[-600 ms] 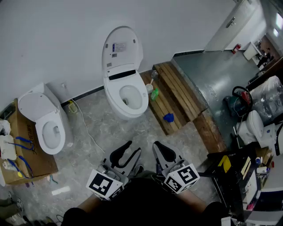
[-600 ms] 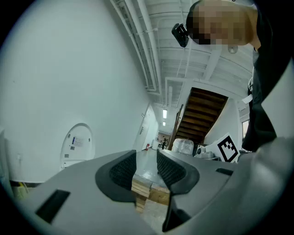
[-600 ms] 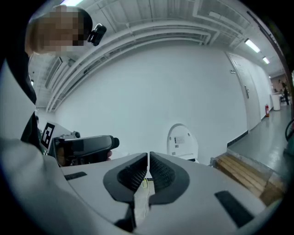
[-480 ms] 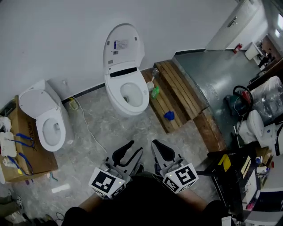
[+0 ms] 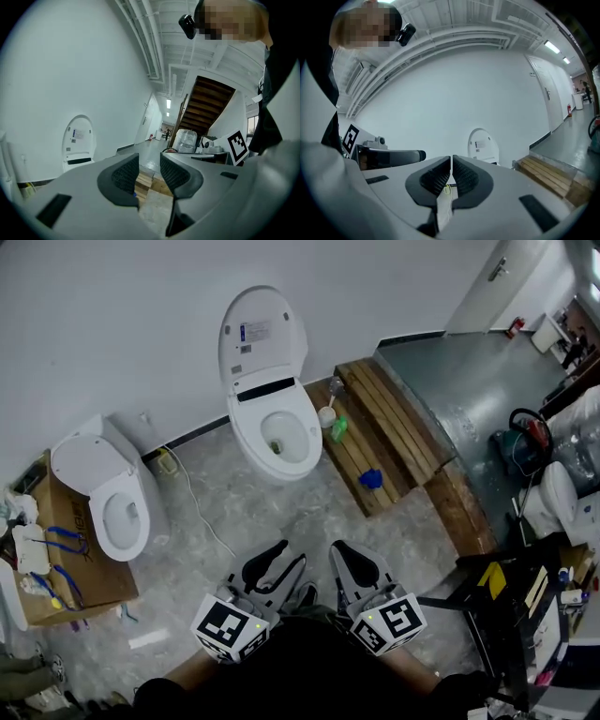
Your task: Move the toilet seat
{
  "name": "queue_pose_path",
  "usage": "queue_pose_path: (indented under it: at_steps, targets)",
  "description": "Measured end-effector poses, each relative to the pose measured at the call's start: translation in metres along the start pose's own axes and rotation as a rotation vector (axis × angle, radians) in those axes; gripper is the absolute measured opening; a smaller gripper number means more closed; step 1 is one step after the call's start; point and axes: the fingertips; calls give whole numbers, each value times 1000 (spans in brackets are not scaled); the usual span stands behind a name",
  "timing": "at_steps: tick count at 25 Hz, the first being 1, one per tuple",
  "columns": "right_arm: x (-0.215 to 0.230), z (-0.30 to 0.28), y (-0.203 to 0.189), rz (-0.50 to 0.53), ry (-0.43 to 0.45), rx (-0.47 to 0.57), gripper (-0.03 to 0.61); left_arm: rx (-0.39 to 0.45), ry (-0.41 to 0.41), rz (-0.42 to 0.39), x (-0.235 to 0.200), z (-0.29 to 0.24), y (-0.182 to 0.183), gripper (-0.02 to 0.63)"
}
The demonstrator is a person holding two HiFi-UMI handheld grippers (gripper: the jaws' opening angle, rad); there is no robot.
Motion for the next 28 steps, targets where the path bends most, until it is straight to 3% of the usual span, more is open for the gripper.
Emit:
queue_pose_path:
  at_steps: [5, 18, 28]
  targets:
    - [22, 13, 7, -65, 16, 75, 43, -27, 12, -13, 11, -20, 3, 149]
    - [74, 34, -7, -95, 85, 62, 43, -44, 75, -29, 50, -71, 2, 149]
    - [101, -4, 9, -90, 93, 43, 43, -80, 71, -22, 15, -107, 12, 149]
Point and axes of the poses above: the fingertips, and each gripper's own axes: z backward along the fingers, x to its right, y out of its top, and after that the axes turned 12 degrees about -x, right-handed
